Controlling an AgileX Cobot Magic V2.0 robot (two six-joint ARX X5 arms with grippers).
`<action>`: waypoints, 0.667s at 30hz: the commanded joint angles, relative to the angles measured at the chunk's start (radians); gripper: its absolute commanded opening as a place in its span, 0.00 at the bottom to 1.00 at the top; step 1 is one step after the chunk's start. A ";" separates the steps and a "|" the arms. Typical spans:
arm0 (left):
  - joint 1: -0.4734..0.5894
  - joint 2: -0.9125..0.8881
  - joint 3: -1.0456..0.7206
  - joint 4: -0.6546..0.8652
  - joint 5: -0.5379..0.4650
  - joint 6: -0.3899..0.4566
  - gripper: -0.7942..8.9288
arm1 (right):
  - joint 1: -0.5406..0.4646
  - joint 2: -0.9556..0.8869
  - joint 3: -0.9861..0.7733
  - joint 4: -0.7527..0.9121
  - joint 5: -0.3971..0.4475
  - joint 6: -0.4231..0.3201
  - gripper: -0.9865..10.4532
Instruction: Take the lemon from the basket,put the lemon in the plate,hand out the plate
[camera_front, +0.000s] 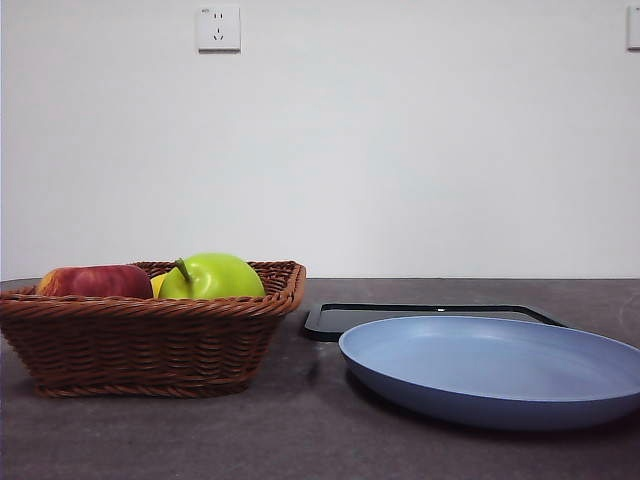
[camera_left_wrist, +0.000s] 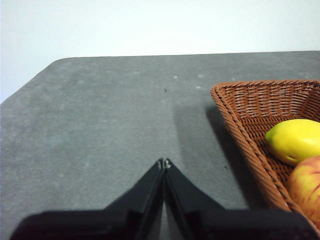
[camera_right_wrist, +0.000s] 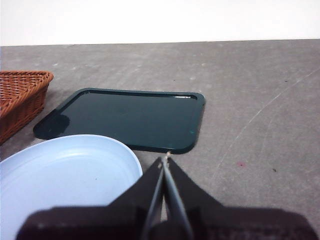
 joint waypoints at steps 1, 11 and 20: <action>0.002 -0.003 -0.011 0.015 0.050 -0.008 0.09 | 0.001 -0.002 -0.008 0.012 0.002 0.070 0.09; 0.002 -0.003 -0.011 0.042 0.392 -0.173 0.09 | 0.001 -0.002 -0.008 0.019 0.000 0.434 0.09; 0.002 -0.002 0.002 0.074 0.459 -0.407 0.09 | 0.001 0.006 0.042 -0.014 -0.004 0.495 0.09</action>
